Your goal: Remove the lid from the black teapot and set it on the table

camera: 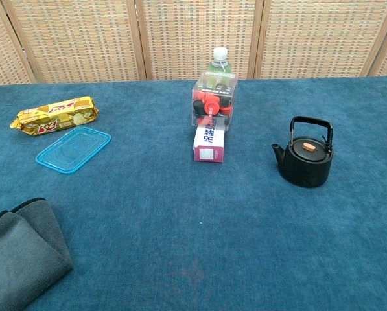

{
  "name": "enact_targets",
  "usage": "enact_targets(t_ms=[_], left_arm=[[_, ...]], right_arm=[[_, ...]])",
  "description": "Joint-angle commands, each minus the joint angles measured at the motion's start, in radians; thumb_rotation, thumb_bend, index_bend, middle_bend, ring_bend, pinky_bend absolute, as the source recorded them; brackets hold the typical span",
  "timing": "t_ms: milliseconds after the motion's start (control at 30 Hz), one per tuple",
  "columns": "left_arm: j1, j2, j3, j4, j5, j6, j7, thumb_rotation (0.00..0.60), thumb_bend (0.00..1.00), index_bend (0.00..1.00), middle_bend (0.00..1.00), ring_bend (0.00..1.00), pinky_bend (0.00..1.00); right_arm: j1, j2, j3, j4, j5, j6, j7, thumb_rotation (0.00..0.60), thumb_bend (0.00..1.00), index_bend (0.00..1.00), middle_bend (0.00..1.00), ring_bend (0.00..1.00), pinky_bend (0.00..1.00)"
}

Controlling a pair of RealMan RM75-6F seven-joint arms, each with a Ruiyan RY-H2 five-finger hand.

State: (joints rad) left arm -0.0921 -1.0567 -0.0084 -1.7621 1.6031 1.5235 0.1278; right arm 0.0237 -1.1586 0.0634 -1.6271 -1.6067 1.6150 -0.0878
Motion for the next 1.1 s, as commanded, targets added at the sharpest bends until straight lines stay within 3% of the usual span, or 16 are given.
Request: enact_targets(t_ms=[33, 233, 433, 567, 700, 800, 900, 1100], left_arm=[[-0.001, -0.001, -0.001, 0.001, -0.001, -0.001, -0.001, 0.6, 0.06, 0.0, 0.0, 0.0, 0.0], [-0.003, -0.004, -0.006, 0.006, -0.003, 0.0, -0.005, 0.6, 0.06, 0.0, 0.0, 0.0, 0.0], [-0.01, -0.014, -0.01, 0.012, -0.012, -0.015, 0.006, 0.6, 0.06, 0.0, 0.0, 0.0, 0.0], [-0.019, -0.02, -0.015, 0.015, -0.021, -0.029, 0.013, 0.6, 0.06, 0.0, 0.0, 0.0, 0.0], [-0.028, -0.029, -0.023, 0.025, -0.032, -0.041, 0.017, 0.6, 0.06, 0.0, 0.0, 0.0, 0.0], [-0.033, -0.036, -0.028, 0.03, -0.047, -0.05, 0.022, 0.6, 0.06, 0.0, 0.0, 0.0, 0.0], [-0.039, -0.041, -0.033, 0.035, -0.067, -0.064, 0.029, 0.6, 0.06, 0.0, 0.0, 0.0, 0.0], [-0.039, -0.047, -0.043, 0.035, -0.09, -0.061, 0.054, 0.6, 0.06, 0.0, 0.0, 0.0, 0.0]], right_arm=[[0.002, -0.001, -0.001, 0.001, 0.001, -0.005, -0.002, 0.6, 0.0, 0.0, 0.0, 0.0, 0.0], [0.014, -0.002, 0.001, -0.003, 0.008, -0.029, -0.006, 0.6, 0.0, 0.0, 0.0, 0.0, 0.0], [0.095, 0.014, 0.042, -0.026, 0.001, -0.107, 0.062, 0.6, 0.0, 0.02, 0.0, 0.0, 0.0], [0.17, 0.003, 0.083, -0.019, 0.005, -0.171, 0.171, 0.6, 0.04, 0.14, 0.0, 0.0, 0.0], [0.257, 0.007, 0.132, -0.041, 0.07, -0.294, 0.234, 0.6, 0.2, 0.31, 0.0, 0.0, 0.0], [0.332, 0.006, 0.174, -0.068, 0.161, -0.414, 0.199, 0.6, 0.28, 0.38, 0.0, 0.0, 0.0], [0.404, -0.033, 0.211, -0.083, 0.266, -0.501, 0.088, 0.6, 0.34, 0.41, 0.0, 0.0, 0.0], [0.518, -0.16, 0.246, -0.07, 0.475, -0.577, -0.138, 0.6, 0.4, 0.43, 0.0, 0.0, 0.0]])
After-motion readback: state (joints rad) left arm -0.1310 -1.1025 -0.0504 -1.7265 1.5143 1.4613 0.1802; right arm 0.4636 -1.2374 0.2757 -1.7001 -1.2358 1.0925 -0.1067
